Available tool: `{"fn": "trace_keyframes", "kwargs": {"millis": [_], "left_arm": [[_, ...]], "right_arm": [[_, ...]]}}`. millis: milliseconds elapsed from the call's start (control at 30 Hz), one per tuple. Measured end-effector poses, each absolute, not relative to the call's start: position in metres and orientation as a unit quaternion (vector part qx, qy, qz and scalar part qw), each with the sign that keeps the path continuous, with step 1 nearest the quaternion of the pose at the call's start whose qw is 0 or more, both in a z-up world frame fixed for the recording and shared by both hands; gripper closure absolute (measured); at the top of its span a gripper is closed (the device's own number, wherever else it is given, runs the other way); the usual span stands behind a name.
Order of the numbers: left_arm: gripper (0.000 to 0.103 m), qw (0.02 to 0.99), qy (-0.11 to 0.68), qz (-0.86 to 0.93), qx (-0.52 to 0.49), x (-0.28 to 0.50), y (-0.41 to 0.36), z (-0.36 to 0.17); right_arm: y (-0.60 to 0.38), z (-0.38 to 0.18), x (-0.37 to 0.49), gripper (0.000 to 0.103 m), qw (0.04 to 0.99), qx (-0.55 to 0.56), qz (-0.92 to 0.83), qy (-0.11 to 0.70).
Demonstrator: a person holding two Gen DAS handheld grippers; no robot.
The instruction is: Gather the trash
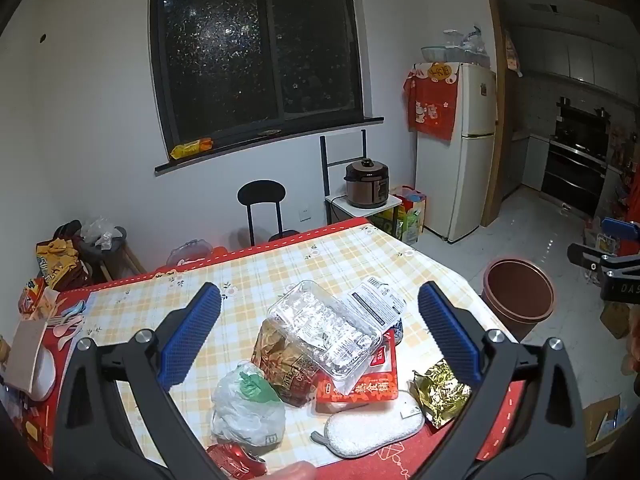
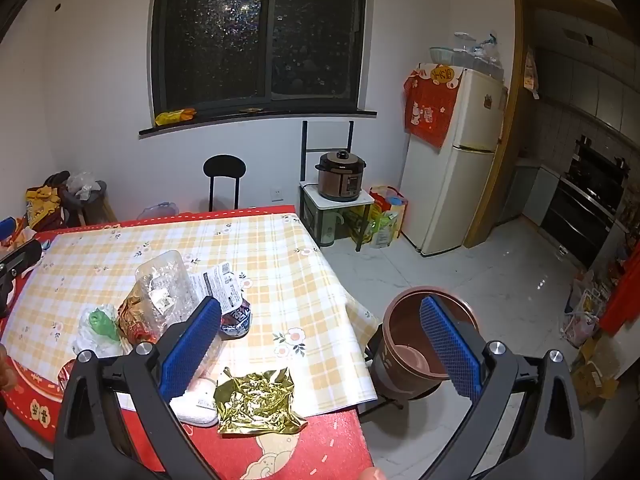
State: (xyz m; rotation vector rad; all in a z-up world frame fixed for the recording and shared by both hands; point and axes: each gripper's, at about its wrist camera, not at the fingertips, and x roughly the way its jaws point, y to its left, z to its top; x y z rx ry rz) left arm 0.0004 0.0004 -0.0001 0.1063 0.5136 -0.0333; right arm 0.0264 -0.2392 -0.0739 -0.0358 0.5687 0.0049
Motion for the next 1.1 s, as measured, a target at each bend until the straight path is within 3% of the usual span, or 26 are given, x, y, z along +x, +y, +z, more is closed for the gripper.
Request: {"fn": "trace_keyframes", "kwargs": {"millis": [1100], "left_arm": [[0.006, 0.968, 0.243, 0.0, 0.062, 0.002, 0.008, -0.002]], "right_arm": [[-0.232, -0.073, 0.034, 0.005, 0.959, -0.019, 0.012, 0.282]]}}
